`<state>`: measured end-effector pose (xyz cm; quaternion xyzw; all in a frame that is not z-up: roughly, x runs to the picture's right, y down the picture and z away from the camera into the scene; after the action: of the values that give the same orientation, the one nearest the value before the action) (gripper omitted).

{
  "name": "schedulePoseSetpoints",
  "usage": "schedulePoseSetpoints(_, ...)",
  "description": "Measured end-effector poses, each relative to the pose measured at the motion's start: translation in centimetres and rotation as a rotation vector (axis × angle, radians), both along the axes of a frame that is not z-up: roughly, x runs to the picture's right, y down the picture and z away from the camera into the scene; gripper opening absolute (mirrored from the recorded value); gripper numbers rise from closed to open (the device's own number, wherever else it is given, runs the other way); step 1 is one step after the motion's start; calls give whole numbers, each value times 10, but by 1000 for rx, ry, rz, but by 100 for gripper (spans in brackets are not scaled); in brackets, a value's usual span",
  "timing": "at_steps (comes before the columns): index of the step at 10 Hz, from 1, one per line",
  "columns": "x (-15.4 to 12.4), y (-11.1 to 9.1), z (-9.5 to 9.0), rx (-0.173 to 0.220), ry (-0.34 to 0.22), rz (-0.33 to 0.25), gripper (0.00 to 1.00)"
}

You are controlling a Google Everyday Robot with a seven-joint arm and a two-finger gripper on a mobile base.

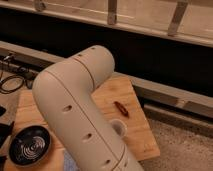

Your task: Place the eraser in the ceramic cup

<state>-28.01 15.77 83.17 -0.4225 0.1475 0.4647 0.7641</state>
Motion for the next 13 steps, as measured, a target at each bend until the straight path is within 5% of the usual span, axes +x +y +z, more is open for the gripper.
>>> schedulePoseSetpoints(5,29,-3,3,37,17,124,80)
schedulePoseSetpoints(9,43,-21,-2,102,-80,282,80)
schedulePoseSetpoints(13,27,-28,-3,113,-143,281,80)
